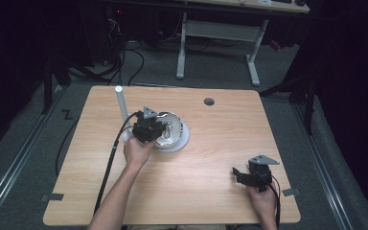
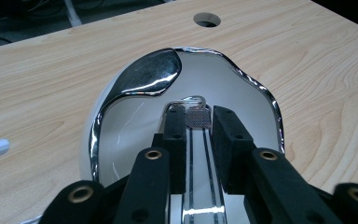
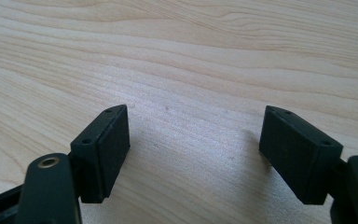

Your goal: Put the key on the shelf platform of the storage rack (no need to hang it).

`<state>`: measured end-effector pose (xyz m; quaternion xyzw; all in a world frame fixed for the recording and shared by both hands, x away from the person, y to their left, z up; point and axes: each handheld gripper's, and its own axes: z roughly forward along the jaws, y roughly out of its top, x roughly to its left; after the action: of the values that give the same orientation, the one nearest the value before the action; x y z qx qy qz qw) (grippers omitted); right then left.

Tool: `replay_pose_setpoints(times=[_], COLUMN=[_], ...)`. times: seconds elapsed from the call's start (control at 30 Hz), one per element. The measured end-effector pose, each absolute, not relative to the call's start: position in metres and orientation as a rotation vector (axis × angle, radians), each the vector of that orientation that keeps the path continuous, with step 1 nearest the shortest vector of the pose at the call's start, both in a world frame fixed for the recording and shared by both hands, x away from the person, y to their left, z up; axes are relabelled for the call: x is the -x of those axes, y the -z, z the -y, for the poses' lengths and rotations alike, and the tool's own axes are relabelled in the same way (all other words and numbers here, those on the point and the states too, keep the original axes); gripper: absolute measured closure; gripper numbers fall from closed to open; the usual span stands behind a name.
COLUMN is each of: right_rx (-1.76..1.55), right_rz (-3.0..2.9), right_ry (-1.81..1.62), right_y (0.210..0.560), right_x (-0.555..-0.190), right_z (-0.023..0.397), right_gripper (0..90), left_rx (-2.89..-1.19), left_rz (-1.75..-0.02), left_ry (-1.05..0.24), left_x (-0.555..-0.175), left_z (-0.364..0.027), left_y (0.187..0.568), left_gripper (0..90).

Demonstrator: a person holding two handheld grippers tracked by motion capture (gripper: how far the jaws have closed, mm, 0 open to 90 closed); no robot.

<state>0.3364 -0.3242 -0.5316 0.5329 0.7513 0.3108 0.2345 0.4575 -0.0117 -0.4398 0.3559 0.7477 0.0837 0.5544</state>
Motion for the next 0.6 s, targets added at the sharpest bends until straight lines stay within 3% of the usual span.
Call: replay_pose_setpoints(times=[0.6], right_rx=[-1.463], right_rz=[-2.061], right_ry=[-0.853], right_y=[0.532], right_x=[-0.337], right_z=[0.324], right_gripper=[24.7], left_rx=[-0.889], left_rz=[-1.813], left_ry=[-0.238], left_x=[-0.466], left_z=[0.021], left_y=[0.454], left_gripper=[75.1])
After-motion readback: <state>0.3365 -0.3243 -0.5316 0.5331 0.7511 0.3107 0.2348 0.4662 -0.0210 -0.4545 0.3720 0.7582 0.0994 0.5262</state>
